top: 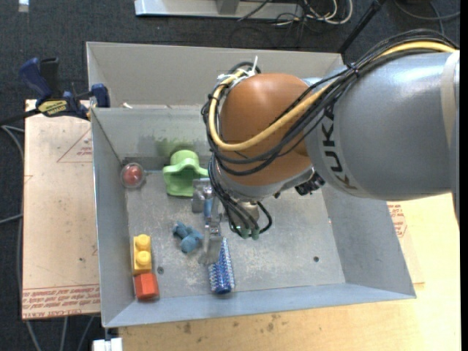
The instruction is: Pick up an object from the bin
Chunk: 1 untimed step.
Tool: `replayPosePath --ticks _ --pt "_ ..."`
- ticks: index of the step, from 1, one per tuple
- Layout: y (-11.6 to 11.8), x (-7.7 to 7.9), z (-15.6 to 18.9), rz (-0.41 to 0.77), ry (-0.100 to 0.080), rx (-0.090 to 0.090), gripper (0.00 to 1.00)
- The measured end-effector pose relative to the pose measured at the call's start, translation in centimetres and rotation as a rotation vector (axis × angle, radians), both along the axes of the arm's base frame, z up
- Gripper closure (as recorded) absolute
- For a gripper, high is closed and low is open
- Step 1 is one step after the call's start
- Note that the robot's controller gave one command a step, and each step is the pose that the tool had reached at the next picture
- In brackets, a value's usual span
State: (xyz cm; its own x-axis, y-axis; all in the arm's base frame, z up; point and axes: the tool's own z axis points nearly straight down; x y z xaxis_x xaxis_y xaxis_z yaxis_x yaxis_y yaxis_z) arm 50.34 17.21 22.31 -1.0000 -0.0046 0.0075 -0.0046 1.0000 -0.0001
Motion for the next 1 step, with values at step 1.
replayPosePath --ticks 1 --pt "-5.29 1.64 -14.86 -0.087 -0.003 0.0 0.0"
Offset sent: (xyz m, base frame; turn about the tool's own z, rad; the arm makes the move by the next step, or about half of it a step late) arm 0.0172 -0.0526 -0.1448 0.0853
